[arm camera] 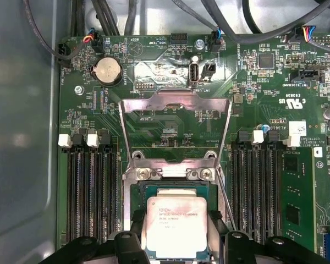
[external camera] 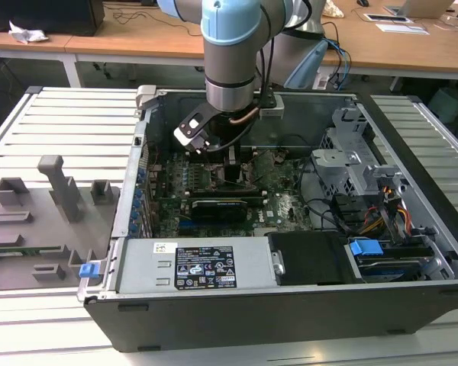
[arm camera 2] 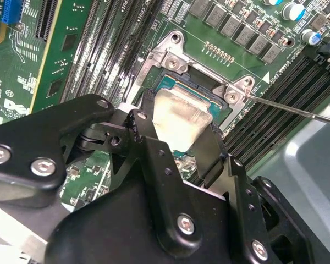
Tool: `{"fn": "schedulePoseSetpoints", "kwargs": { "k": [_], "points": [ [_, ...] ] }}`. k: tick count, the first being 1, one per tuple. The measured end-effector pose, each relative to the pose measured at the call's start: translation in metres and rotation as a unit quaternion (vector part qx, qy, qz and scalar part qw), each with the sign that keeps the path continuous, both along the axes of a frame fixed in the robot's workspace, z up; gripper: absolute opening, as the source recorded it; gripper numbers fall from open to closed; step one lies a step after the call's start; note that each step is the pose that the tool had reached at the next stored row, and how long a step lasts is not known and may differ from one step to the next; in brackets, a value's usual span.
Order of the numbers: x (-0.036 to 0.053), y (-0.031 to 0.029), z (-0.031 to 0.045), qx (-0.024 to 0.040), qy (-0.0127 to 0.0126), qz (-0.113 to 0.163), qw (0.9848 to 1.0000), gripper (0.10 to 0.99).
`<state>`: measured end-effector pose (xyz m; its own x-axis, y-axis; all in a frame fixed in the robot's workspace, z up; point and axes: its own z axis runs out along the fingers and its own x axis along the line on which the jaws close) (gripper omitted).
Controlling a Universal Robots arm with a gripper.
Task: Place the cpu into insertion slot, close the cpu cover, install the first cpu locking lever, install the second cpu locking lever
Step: 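Place the cpu into insertion slot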
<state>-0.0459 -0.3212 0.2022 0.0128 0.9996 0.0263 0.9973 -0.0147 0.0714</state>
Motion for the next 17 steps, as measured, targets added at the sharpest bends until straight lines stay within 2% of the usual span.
{"fn": "schedulePoseSetpoints", "kwargs": {
  "k": [3, 4, 13, 17],
  "points": [
    [0.0000, 0.0004, -0.0004, 0.0001, -0.0001, 0.000, 1.0000, 0.541],
    [0.0000, 0.0006, -0.0005, 0.0000, -0.0001, 0.000, 1.0000, 0.604],
    [0.0015, 0.0032, -0.0016, 0.0009, 0.0001, 0.000, 1.0000, 0.604],
    [0.0015, 0.0032, 0.0061, 0.0006, 0.0000, 0.000, 1.0000, 0.604]
  ]
}}
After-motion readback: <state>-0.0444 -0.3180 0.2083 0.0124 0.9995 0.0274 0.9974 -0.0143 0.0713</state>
